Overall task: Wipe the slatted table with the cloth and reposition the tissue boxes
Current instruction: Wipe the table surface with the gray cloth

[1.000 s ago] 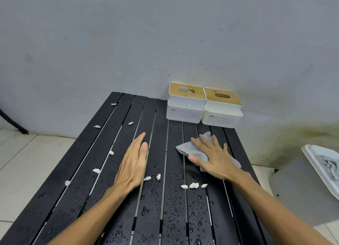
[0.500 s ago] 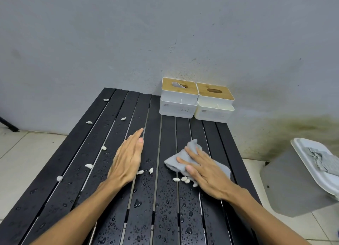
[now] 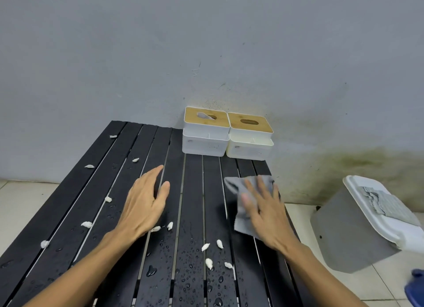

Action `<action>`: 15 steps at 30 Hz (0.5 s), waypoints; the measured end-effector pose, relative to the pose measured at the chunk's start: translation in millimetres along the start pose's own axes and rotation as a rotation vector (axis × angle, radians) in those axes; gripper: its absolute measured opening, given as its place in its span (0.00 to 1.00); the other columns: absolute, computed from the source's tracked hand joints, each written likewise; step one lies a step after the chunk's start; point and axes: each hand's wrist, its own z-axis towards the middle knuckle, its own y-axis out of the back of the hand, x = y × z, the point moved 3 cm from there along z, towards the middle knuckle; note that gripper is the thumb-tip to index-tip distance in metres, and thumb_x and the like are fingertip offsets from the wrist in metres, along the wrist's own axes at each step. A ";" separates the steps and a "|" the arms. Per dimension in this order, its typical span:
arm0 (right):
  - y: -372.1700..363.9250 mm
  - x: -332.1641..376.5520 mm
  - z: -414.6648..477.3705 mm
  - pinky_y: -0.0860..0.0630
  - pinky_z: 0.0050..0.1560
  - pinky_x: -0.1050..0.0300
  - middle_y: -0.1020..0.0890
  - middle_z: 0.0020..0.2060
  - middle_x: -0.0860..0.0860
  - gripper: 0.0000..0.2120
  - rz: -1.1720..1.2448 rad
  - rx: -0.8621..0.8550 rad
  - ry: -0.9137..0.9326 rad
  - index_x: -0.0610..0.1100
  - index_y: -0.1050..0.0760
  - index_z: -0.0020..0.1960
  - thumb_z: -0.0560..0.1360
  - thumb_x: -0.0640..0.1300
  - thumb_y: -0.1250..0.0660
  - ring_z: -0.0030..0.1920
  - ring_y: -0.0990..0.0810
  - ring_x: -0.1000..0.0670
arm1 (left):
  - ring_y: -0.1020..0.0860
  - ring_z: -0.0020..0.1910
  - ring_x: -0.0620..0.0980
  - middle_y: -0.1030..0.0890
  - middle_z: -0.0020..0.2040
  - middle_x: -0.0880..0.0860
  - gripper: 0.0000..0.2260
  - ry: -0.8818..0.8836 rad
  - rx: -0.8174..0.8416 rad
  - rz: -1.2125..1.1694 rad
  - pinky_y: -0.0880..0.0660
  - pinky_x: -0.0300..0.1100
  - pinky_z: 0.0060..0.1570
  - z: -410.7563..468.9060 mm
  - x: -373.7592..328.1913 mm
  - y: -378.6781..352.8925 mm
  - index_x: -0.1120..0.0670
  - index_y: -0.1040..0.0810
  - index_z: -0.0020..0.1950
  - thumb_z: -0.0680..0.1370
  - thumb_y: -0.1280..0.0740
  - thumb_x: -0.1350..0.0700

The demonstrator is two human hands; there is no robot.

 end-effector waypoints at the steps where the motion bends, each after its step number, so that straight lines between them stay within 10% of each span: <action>1: -9.5 -6.3 2.0 0.64 0.75 0.34 0.64 0.79 0.56 0.38 -0.176 0.080 -0.022 0.67 0.59 0.79 0.70 0.77 0.69 0.79 0.67 0.42 | 0.36 0.73 0.49 0.31 0.74 0.49 0.22 -0.031 -0.006 0.033 0.40 0.47 0.71 5.2 -4.8 -1.4 0.50 0.36 0.76 0.82 0.40 0.50; 15: -35.4 -28.0 25.4 0.71 0.74 0.36 0.71 0.75 0.59 0.38 -0.366 0.060 -0.100 0.67 0.65 0.78 0.72 0.78 0.62 0.77 0.73 0.41 | 0.32 0.68 0.57 0.24 0.64 0.55 0.24 -0.358 -0.124 0.292 0.42 0.49 0.68 143.7 -98.4 -106.9 0.54 0.26 0.67 0.73 0.31 0.46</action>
